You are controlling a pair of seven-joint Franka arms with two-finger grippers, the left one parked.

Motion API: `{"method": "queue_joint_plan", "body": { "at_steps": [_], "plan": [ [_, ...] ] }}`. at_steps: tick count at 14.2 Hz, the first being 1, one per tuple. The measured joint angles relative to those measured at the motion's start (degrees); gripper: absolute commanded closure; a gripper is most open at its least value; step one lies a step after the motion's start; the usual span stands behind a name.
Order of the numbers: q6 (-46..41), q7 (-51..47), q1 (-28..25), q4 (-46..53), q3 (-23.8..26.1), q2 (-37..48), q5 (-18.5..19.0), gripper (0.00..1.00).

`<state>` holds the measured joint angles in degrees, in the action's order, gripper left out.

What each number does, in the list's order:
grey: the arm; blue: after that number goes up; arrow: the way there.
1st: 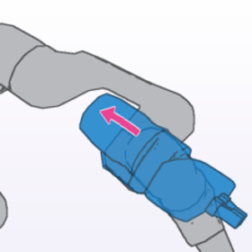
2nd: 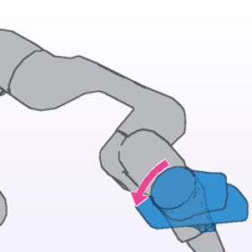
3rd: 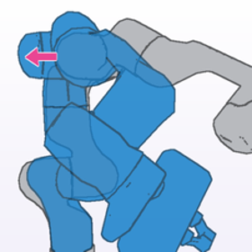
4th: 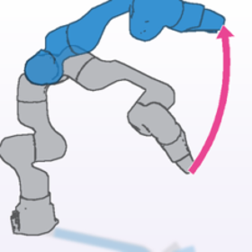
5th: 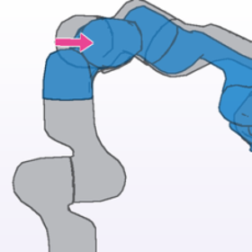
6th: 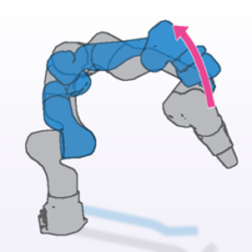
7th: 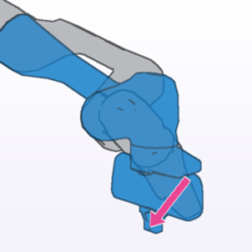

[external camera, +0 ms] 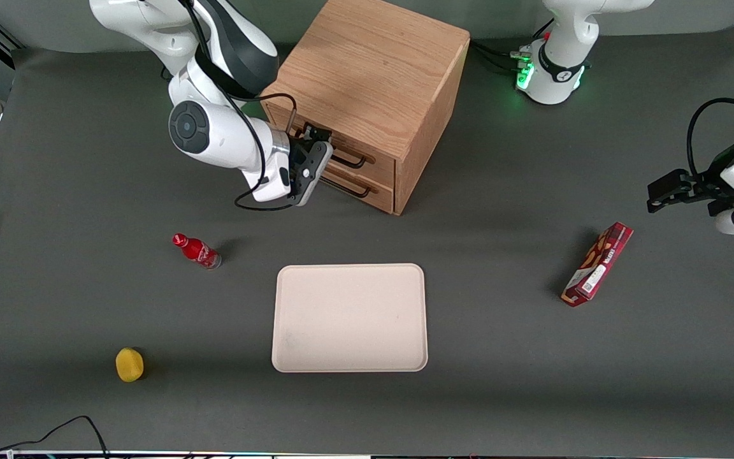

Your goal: Open upper drawer

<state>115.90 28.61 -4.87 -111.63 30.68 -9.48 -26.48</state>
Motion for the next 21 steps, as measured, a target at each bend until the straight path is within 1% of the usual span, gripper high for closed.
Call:
{"method": "queue_joint_plan", "body": {
  "at_steps": [4,10,12,16,21],
  "plan": [
    [1.89,0.49,0.03,-2.84,0.12,1.02,-0.31,0.0],
    [4.49,2.0,0.43,-4.51,-0.05,0.64,-0.38,0.0],
    [4.54,2.75,0.52,-4.46,-0.25,0.0,-0.91,0.0],
    [5.65,3.32,0.75,-3.27,-2.39,-1.46,-0.82,0.0],
    [5.64,4.01,1.18,1.48,-5.4,-5.86,0.24,0.0]
  ]
}}
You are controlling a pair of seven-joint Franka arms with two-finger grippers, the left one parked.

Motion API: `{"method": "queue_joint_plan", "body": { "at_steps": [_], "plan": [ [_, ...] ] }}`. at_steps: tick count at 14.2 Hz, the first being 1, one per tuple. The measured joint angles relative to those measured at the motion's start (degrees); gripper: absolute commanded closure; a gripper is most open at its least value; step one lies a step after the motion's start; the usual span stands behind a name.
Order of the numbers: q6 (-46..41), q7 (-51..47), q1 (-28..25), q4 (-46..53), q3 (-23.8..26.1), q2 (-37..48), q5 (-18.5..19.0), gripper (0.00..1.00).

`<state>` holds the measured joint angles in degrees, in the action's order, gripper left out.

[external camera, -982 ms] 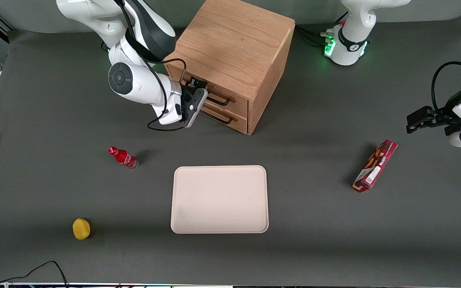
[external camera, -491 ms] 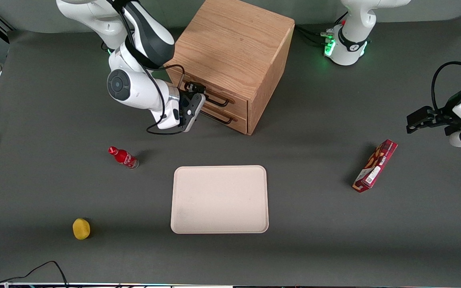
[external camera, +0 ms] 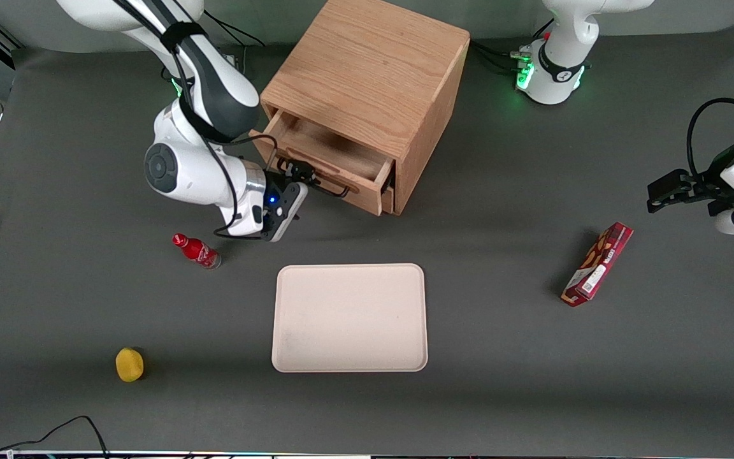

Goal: Open upper drawer
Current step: 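Pull the upper drawer outward by its handle with the right gripper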

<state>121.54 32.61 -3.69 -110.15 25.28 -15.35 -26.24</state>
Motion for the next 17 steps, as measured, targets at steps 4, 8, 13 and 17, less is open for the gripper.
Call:
{"method": "queue_joint_plan", "body": {
  "at_steps": [4,8,13,17],
  "plan": [
    [-1.18,0.0,-0.08,4.4,-1.84,-3.24,1.92,0.0],
    [-3.61,0.0,-0.13,8.77,-3.66,-6.22,5.07,0.0],
    [-7.95,1.27,-0.13,14.7,-6.83,-9.47,6.86,0.0],
    [-11.37,1.87,-0.13,19.97,-8.34,-12.2,8.55,0.0]
  ]
}}
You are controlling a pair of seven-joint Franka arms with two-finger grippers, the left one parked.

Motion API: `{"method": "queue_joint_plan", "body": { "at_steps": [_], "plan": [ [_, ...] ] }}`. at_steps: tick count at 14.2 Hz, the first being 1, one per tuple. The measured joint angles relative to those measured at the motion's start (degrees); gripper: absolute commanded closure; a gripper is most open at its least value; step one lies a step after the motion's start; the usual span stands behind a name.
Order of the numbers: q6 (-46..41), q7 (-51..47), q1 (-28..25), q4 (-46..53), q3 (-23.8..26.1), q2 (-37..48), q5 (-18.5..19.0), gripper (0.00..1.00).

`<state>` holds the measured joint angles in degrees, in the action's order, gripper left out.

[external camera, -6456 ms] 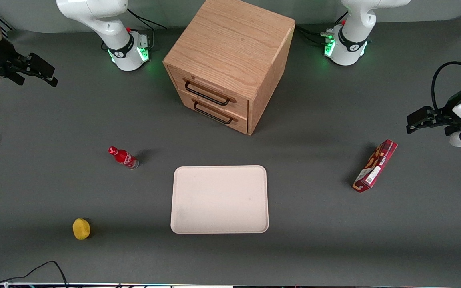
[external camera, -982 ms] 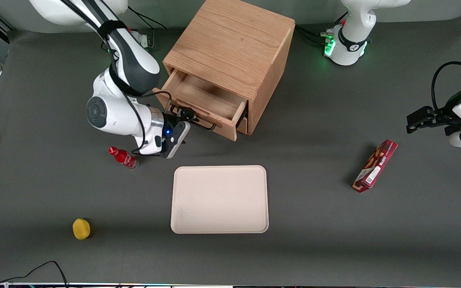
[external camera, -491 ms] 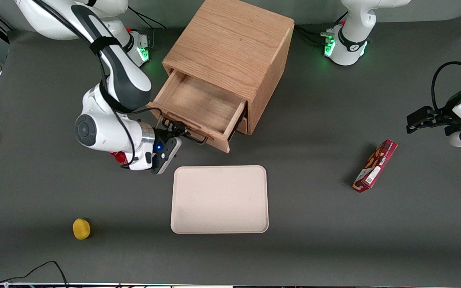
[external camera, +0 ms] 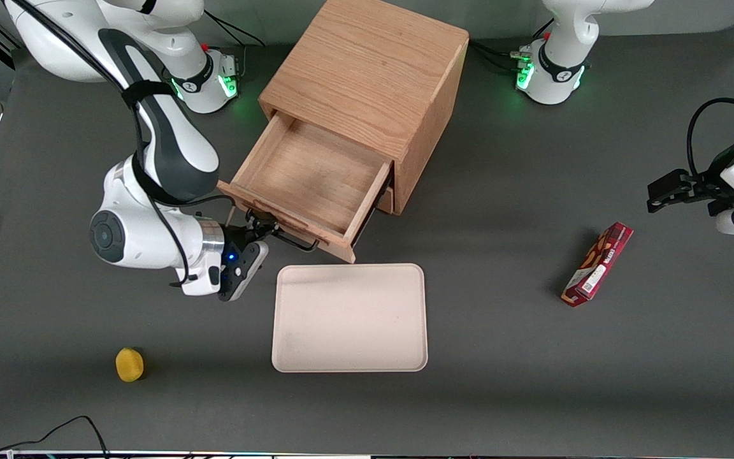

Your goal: Open upper drawer

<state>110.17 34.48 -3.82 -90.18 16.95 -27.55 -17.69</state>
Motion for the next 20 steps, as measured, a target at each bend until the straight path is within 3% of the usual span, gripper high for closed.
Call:
{"method": "queue_joint_plan", "body": {
  "at_steps": [7,13,16,20],
  "plan": [
    [-4.94,0.13,-0.04,8.44,-1.68,-4.86,1.5,0.0],
    [-15.13,0.15,-0.14,17.23,-2.46,-5.14,1.64,0.0],
    [-21.64,-1.53,-0.12,21.51,-2.46,-0.18,2.92,0.0],
    [-29.83,-18.87,-0.14,22.21,-2.44,11.91,5.32,0.0]
  ]
}}
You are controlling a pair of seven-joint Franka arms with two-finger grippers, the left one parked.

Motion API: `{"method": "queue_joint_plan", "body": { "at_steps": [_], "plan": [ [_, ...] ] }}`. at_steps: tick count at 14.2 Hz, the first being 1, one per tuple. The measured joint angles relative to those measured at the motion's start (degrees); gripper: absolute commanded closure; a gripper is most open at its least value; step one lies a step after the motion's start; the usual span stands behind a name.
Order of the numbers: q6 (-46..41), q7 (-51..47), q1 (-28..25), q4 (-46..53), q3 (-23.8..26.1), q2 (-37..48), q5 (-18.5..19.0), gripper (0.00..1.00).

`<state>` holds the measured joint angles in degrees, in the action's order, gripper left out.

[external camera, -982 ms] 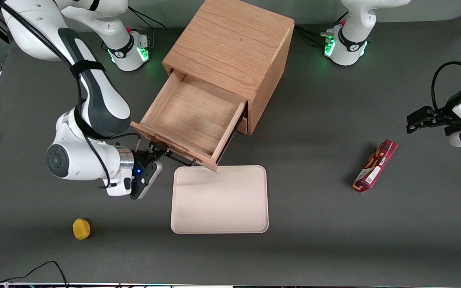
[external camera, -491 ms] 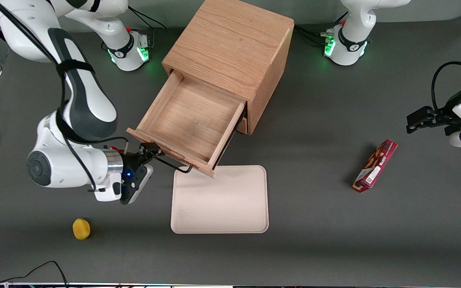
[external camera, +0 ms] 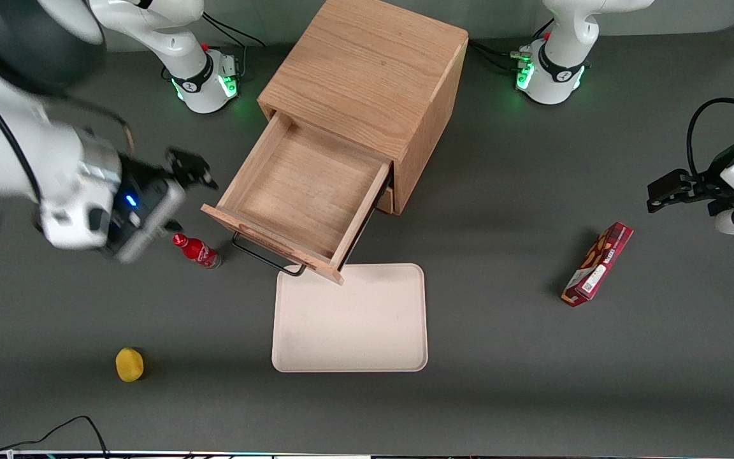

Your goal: Open upper drawer

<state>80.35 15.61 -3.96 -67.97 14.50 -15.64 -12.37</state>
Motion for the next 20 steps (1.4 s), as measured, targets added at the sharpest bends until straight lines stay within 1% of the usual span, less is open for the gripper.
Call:
{"method": "queue_joint_plan", "body": {
  "at_steps": [2,4,6,8,9,12,14,16,18,20],
  "plan": [
    [-3.59,-9.78,0.11,-0.17,-0.52,5.15,3.13,0.0],
    [-6.18,-19.03,0.06,-0.98,-4.18,8.97,5.03,0.0],
    [-6.96,-24.29,0.5,-3.85,-8.64,12.67,5.51,0.0],
    [-7.27,-25.72,0.74,-9.9,-11.56,17.51,5.77,0.0],
    [-6.08,-26.05,0.76,-14.9,-12.42,20.97,6.25,0.0],
    [3.96,-26.24,0.76,-33.81,-13.58,33.16,7.25,0.0],
    [9.67,-26.26,0.76,-43.81,-14.14,38.8,8.81,0.0],
    [12.13,-26.26,0.74,-47.32,-14.3,40.74,11.24,0.0],
    [13.11,-26.3,0.75,-46.36,-14.56,40.35,12.68,0.0],
    [13.2,-26.43,0.75,-43.91,-14.86,39.09,12.92,0.0]
  ]
}}
